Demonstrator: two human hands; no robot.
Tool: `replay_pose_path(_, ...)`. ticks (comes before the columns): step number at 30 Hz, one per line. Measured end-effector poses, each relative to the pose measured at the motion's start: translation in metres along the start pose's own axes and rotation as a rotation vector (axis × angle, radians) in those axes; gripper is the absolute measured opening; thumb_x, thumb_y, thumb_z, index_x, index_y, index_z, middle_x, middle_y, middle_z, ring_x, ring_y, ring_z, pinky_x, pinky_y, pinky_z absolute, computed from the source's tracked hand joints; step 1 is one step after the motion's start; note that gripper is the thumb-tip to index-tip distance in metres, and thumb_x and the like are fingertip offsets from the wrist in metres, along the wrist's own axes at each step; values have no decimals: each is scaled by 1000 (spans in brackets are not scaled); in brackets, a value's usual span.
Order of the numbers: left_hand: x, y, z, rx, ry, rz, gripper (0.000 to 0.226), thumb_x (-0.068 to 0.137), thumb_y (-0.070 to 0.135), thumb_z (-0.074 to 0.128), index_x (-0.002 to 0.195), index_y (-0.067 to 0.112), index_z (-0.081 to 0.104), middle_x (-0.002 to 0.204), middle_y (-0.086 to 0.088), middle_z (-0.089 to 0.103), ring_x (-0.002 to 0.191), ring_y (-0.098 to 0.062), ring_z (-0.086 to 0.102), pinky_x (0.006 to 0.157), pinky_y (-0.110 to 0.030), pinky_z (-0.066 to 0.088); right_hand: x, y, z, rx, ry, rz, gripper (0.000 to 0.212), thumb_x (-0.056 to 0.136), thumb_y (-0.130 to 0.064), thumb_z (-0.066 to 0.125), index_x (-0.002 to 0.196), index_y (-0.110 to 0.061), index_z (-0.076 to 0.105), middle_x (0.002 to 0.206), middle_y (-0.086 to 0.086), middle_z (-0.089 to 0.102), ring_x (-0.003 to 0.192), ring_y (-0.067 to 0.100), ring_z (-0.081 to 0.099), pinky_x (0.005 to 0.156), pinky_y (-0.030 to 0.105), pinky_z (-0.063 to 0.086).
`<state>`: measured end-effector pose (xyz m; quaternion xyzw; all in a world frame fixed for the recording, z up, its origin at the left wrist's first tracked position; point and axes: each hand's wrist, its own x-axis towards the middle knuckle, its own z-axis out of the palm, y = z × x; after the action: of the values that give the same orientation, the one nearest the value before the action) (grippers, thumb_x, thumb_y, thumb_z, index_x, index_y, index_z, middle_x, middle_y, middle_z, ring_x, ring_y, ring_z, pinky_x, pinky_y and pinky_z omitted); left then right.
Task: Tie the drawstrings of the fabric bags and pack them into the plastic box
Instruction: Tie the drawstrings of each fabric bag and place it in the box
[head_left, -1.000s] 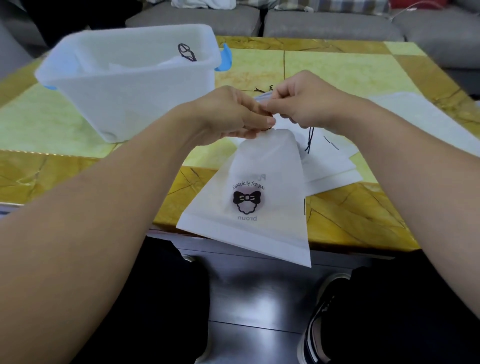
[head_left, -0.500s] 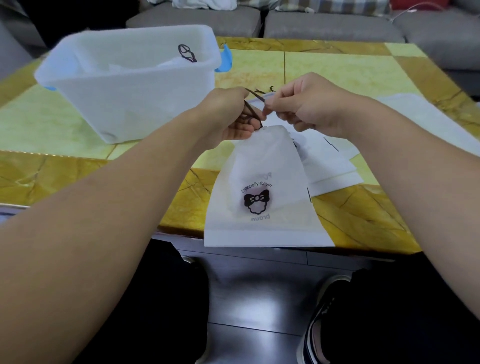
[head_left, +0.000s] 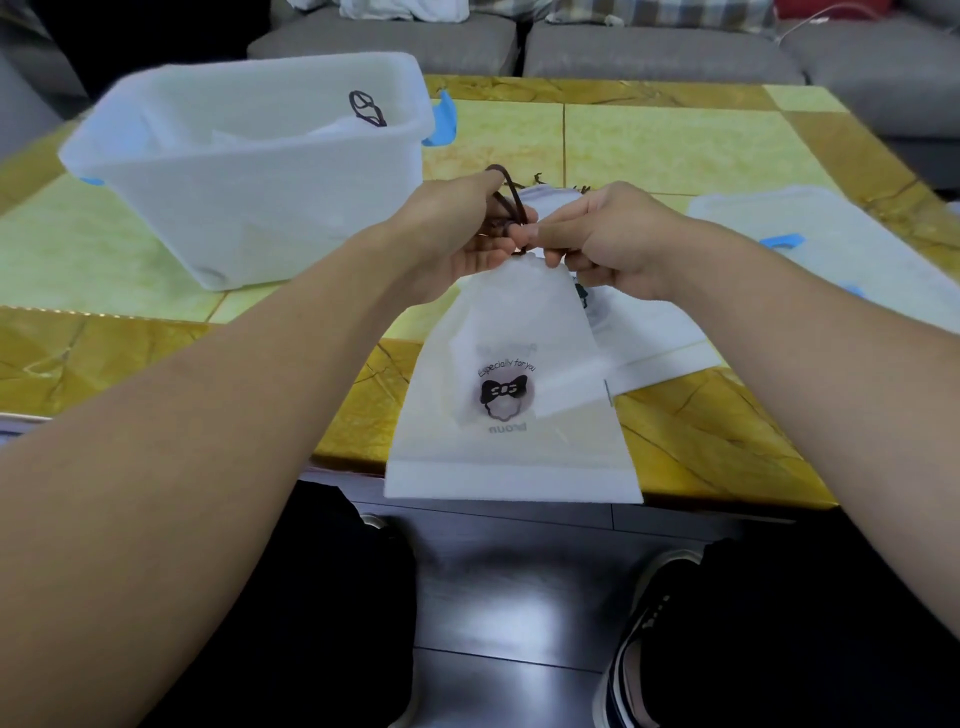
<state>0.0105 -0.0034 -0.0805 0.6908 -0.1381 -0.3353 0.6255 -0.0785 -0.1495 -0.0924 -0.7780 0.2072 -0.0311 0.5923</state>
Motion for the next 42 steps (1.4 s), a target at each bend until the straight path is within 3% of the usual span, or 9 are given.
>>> replay_pose_path(4,2,0,0,-1,-24,6,44,104,32,43,103,1,74,85,-9,68,63,-12,54,56,-19,50,2,4,-2,92,-26,57,15,87,-20,78,75,-14,70,59,-1,55,45,10,29,43,21,19)
replay_pose_path(13,6,-2,2,1,30,-16,44,103,33,46,93,2,75,65,-4,65,53,-11,52,54,-19,51,2,3,0,35,-54,21,13,91,-18,72,82,-10,69,59,-2,53,42,8,29,42,22,20)
replay_pose_path(17,7,-2,3,0,73,-13,36,100,27,50,97,-1,72,76,-9,67,58,-14,54,57,-19,53,3,2,0,33,-15,23,11,92,-17,71,96,-6,72,59,-2,53,42,9,30,40,20,22)
replay_pose_path(20,4,0,3,-17,57,-15,23,88,8,52,99,-2,69,85,-13,67,67,-17,56,58,-21,53,3,2,0,42,-18,27,12,93,-16,70,82,-10,70,58,-1,53,42,9,30,39,19,22)
replay_pose_path(24,2,-1,6,44,31,-8,7,82,8,66,89,5,67,73,-6,63,60,-12,56,56,-19,50,1,3,0,12,-41,10,26,92,-18,71,67,-15,66,60,-1,52,41,8,31,40,20,22)
replay_pose_path(27,6,-7,6,122,58,37,14,84,18,79,83,8,71,70,1,65,58,-7,57,55,-15,48,-1,1,2,-47,-26,-24,19,93,-19,70,75,-12,70,62,0,52,41,8,32,41,20,24)
replay_pose_path(30,9,-11,6,153,112,73,20,88,17,76,72,9,68,57,5,62,51,-4,54,52,-12,46,-1,0,5,-88,24,-67,19,95,-14,67,77,-8,70,63,2,55,41,8,33,43,21,26)
replay_pose_path(37,11,-13,5,172,109,106,13,95,12,66,85,4,69,64,-2,61,50,-5,52,51,-13,46,-1,-3,-4,-23,-87,0,22,97,-12,64,108,5,72,78,6,69,56,9,45,48,18,36)
replay_pose_path(42,11,-14,4,264,105,189,14,98,10,61,90,5,72,69,-3,64,55,-6,55,56,-13,48,-3,-5,-9,17,-176,29,17,97,-7,61,108,0,72,91,8,74,60,6,54,52,15,43)
